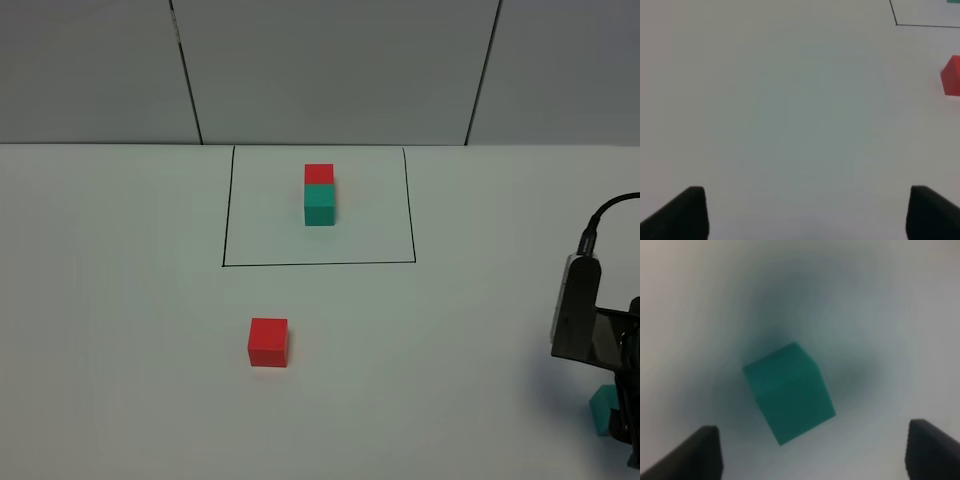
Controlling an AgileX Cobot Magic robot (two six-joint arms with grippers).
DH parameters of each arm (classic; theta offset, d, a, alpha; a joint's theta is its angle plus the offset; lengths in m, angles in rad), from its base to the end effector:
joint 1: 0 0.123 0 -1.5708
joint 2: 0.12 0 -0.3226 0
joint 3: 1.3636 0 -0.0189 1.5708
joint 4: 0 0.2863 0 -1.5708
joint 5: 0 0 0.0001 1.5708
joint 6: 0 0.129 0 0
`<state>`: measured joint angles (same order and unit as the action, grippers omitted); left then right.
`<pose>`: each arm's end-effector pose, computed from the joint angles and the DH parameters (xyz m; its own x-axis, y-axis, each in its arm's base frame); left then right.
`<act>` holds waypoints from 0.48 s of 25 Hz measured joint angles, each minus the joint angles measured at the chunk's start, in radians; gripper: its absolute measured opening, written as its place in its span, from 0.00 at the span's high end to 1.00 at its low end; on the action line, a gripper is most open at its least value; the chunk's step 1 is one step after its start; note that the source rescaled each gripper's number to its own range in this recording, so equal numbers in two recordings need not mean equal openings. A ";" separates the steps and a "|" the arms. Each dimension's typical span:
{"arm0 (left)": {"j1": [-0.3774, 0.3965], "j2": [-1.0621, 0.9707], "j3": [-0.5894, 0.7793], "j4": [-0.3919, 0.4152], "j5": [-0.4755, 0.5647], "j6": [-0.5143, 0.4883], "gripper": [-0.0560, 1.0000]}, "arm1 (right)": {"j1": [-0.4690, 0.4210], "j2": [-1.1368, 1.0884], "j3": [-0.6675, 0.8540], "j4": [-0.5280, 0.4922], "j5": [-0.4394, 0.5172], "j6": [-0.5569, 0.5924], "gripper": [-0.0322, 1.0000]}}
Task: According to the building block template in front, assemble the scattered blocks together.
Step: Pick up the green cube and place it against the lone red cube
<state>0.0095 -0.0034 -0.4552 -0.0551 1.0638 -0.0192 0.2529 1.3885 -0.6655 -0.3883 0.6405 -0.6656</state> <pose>0.0265 -0.0060 0.2615 -0.4955 -0.0506 -0.8671 0.0096 0.9979 -0.0637 0.2612 0.0373 0.1713 -0.3646 -0.9312 -0.0024 -0.8574 0.3367 -0.3892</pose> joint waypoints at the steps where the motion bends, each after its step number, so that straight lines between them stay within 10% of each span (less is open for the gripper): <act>1: 0.000 0.000 0.000 0.000 0.000 0.000 0.09 | 0.000 0.001 0.000 -0.001 0.000 -0.005 0.02; 12: 0.000 0.000 0.000 0.000 0.000 0.001 0.09 | 0.000 0.005 0.000 0.008 0.002 -0.209 0.10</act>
<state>0.0095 -0.0034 -0.4552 -0.0551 1.0638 -0.0183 0.2529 1.3939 -0.6655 -0.3808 0.6427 -0.8743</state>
